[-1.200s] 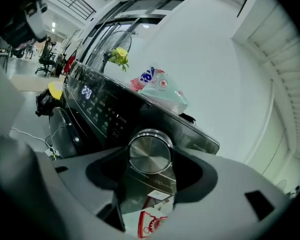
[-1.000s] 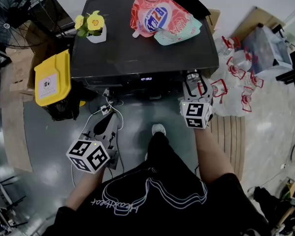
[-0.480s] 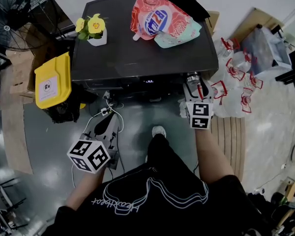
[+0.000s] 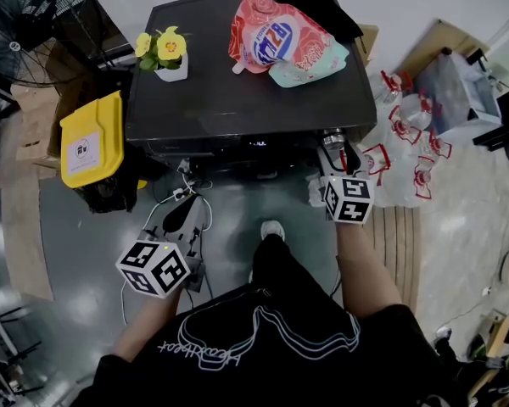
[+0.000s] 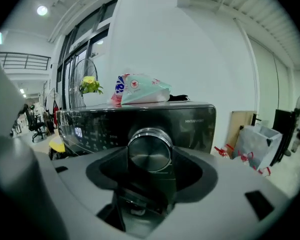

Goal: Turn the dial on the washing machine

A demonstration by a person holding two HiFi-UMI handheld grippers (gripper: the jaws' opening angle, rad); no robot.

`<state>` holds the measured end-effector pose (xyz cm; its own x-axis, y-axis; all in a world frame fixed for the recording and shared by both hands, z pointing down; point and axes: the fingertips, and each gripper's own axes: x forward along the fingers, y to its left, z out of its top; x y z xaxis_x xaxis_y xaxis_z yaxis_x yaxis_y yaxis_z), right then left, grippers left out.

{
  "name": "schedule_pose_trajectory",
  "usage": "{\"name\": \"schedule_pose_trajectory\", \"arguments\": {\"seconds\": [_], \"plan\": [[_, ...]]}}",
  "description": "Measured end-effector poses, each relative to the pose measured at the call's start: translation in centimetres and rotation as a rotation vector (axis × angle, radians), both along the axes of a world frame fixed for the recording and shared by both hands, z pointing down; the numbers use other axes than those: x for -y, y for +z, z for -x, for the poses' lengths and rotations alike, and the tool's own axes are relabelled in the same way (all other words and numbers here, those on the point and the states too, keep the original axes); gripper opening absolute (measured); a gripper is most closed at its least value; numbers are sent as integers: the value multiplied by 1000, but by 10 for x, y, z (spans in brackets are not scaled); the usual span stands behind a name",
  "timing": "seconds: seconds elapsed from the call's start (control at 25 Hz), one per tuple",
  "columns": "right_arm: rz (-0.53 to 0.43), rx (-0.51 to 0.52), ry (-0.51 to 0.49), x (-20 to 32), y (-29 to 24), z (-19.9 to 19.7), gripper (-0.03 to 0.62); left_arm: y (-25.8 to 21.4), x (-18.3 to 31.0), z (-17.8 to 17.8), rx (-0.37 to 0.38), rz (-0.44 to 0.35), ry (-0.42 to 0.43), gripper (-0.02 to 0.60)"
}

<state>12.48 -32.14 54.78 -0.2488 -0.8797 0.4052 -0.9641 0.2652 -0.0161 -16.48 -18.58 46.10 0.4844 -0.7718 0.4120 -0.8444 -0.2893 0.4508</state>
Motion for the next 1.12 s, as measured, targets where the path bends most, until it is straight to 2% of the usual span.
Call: {"name": "schedule_pose_trajectory", "arguments": {"seconds": [0.28,0.36,0.76,0.96,1.12], "plan": [[69,353,49,-1,2,-3,281,-1,-1,2,-7,-3,-5,5],[82,402,53,0,3,-3,281,0,-1,2,-11,-2,-4,5],[131,553,66,-1,4,-4,281,-4,-2,-3,-23,-16,4,5],[130,545,64,0,4,-5,281,-5,-3,-3,-22,-18,-1,5],[115,481,51,-3,5,-5,300,-6,-5,-2,-25,-19,-6,5]]}}
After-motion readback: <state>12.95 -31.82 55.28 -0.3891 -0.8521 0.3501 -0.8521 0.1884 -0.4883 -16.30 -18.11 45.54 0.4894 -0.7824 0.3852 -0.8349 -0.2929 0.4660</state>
